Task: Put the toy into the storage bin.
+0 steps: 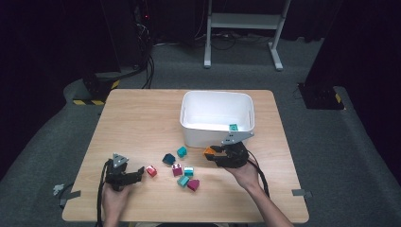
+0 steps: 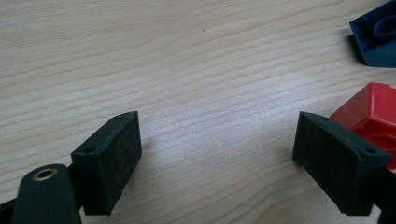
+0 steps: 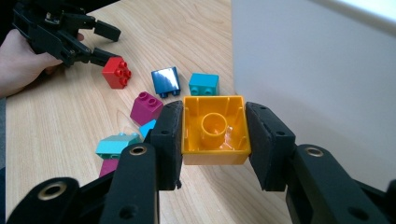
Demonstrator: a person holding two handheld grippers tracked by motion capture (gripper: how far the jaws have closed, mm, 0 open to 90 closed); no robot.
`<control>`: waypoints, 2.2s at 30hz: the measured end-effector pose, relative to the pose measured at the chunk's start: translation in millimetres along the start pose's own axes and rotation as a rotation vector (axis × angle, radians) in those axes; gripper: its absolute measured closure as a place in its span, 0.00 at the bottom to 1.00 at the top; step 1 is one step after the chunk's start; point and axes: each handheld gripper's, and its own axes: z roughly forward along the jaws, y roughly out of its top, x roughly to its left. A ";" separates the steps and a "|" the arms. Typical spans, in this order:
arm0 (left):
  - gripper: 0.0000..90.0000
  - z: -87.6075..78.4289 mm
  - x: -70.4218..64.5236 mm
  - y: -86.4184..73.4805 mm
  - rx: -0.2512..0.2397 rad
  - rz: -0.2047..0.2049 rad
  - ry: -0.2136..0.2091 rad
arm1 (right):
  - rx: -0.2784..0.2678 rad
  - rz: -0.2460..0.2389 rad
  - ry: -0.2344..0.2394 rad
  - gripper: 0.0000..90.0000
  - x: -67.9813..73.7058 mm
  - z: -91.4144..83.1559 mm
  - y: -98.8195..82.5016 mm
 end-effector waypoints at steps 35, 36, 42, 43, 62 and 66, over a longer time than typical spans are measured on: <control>0.17 0.0 0.0 0.0 0.000 0.000 0.000 | -0.050 -0.010 0.023 0.65 -1.9 -26.1 32.2; 0.17 0.0 0.0 0.0 0.000 0.000 0.000 | -0.055 -0.011 0.023 0.65 -2.1 -28.2 33.8; 0.17 0.0 0.0 0.0 0.000 0.000 0.001 | -0.074 -0.013 0.010 0.65 -3.4 -36.8 39.3; 0.17 0.0 0.0 0.0 0.000 0.000 0.001 | -0.073 -0.013 0.009 0.65 -3.4 -37.1 39.7; 0.17 0.0 0.0 0.0 0.000 0.000 0.001 | -0.100 -0.018 -0.016 0.65 -9.8 -53.3 59.3; 0.17 0.0 0.0 0.0 0.000 0.000 0.001 | -0.112 -0.009 -0.022 0.65 -13.2 -56.6 63.3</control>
